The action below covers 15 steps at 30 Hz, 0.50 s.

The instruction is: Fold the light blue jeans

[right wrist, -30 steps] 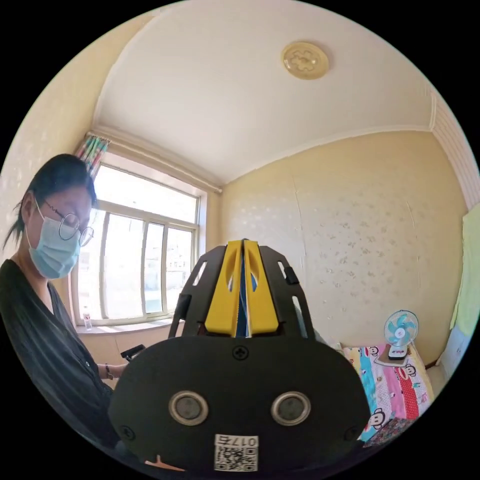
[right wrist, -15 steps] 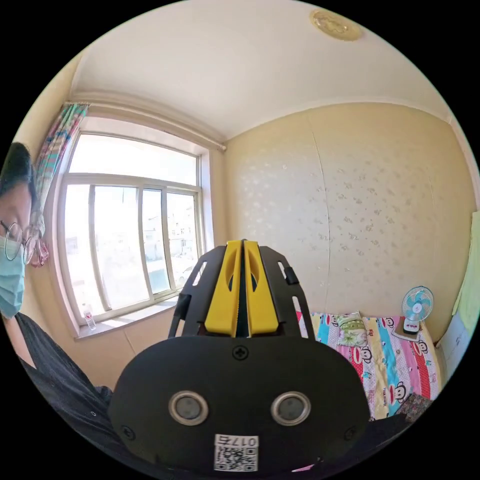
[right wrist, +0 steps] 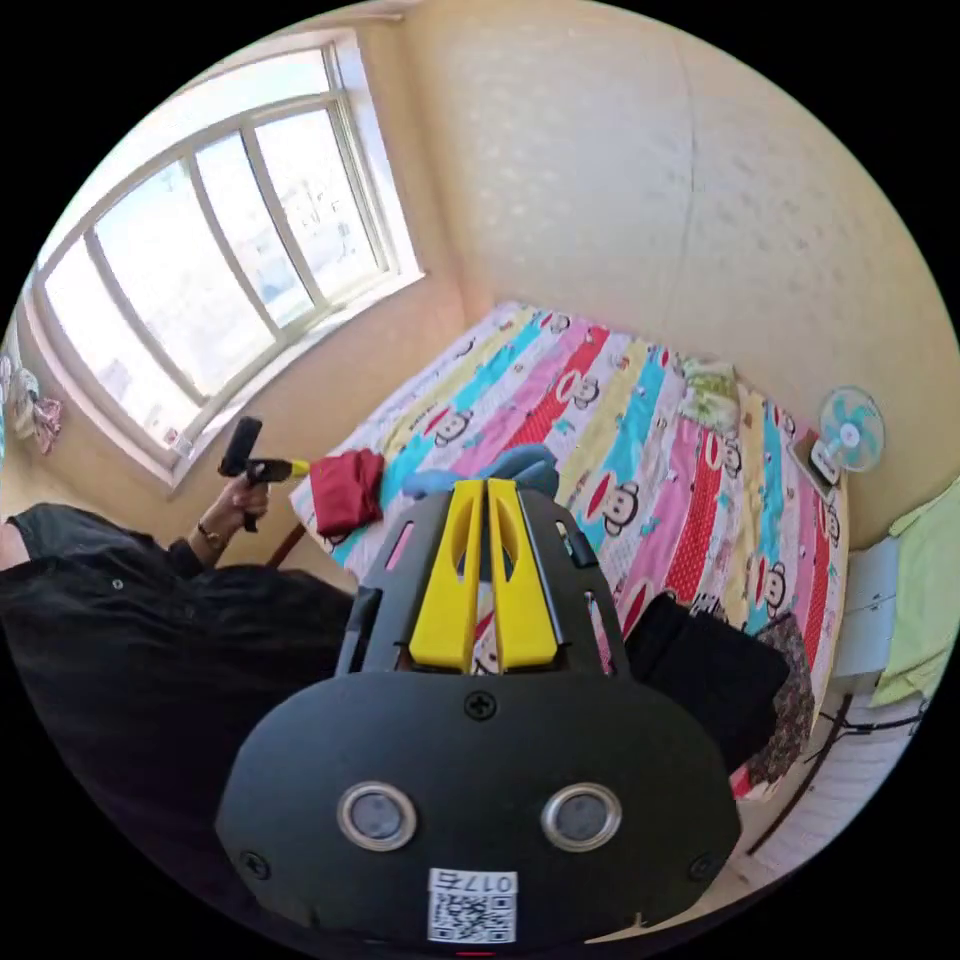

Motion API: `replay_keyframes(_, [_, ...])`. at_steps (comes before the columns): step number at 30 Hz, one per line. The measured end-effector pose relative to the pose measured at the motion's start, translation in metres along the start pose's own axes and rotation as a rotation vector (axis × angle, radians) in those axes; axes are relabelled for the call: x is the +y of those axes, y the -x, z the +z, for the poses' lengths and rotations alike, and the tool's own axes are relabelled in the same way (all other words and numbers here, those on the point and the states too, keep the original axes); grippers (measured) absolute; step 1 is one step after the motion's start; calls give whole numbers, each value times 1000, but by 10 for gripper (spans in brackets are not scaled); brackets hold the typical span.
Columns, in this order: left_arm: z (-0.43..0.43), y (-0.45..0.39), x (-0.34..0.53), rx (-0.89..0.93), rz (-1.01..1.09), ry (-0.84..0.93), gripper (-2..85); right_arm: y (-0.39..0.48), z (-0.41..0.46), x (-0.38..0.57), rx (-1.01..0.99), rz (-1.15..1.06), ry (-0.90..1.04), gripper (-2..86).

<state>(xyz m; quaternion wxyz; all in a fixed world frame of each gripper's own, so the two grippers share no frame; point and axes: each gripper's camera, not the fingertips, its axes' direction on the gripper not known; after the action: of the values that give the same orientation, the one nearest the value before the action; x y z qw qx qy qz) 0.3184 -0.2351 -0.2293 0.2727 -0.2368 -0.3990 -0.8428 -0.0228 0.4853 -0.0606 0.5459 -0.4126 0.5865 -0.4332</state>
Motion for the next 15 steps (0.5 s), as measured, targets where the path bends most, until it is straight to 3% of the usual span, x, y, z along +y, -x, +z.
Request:
replay_keyframes(3, [-5, 28, 15, -26, -117, -22, -10, -51, 156, 75, 39, 220, 401, 5])
replay_keyframes(6, [-4, 34, 17, -67, -163, -26, -10, -92, 239, 139, 44, 475, 620, 8])
replay_keyframes(11, [32, 36, -3, -321, -185, 157, -10, -86, 293, 87, -5, 333, 562, 30])
replay_keyframes(15, [57, 38, -1, -182, -196, 145, -10, -78, 366, -19, -141, 234, 489, 81])
